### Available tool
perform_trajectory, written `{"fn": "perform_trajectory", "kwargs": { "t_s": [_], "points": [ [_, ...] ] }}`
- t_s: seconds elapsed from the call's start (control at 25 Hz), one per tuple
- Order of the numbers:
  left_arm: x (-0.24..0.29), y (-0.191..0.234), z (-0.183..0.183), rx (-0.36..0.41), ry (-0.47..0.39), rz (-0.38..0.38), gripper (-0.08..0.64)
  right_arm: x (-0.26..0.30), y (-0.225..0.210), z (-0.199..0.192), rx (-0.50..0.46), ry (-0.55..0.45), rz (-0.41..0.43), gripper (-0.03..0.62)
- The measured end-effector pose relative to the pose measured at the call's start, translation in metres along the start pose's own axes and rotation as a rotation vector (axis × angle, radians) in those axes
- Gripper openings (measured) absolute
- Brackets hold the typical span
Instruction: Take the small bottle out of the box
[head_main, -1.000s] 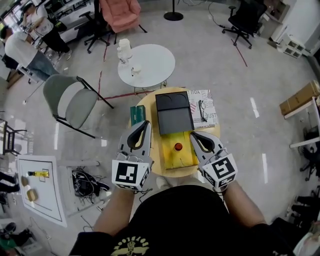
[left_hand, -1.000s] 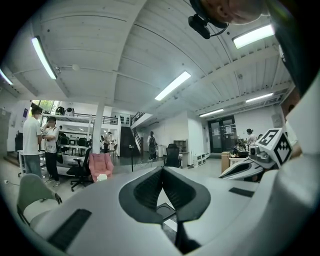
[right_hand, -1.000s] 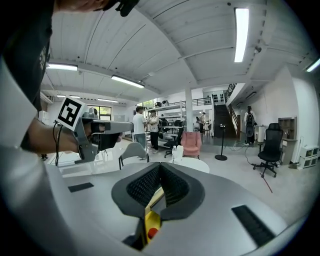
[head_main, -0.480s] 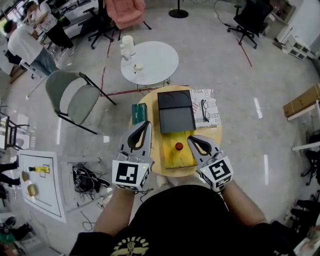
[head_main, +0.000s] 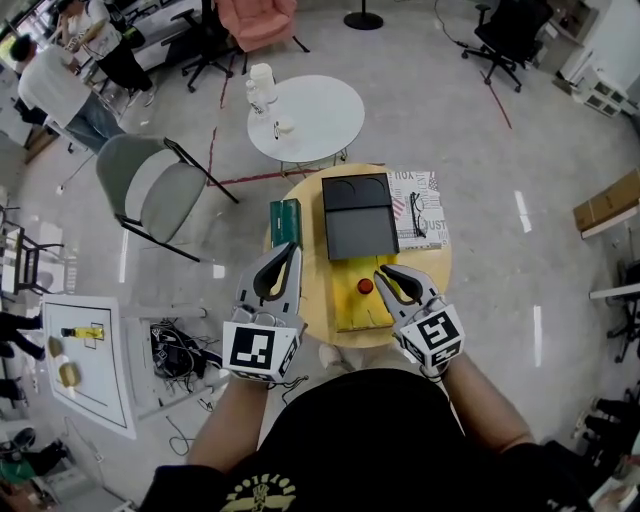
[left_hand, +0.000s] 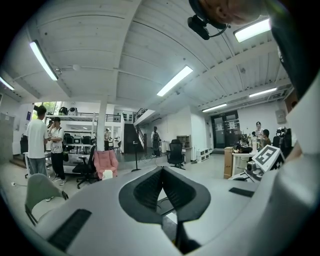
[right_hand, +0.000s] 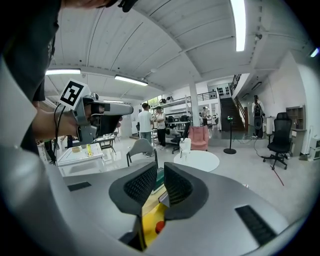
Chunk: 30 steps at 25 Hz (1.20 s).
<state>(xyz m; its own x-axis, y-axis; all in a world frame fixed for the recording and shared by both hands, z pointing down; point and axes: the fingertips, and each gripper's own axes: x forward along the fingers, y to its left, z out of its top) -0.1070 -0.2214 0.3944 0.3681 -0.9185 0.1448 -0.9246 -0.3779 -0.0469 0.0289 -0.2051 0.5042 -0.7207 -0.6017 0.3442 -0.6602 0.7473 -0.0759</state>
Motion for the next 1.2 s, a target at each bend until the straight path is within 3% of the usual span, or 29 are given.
{"fn": "perform_trajectory", "kwargs": {
  "t_s": [0.64,1.2],
  "points": [
    [-0.019,0.013,0.003,0.013,-0.004,0.025,0.014,0.024,0.001,-0.066,-0.013,0.106,-0.010,0.081],
    [-0.028,0.016,0.004,0.042,-0.006,0.037,0.014,0.038,0.011,-0.112,-0.014,0.192,0.031,0.118]
  ]
}}
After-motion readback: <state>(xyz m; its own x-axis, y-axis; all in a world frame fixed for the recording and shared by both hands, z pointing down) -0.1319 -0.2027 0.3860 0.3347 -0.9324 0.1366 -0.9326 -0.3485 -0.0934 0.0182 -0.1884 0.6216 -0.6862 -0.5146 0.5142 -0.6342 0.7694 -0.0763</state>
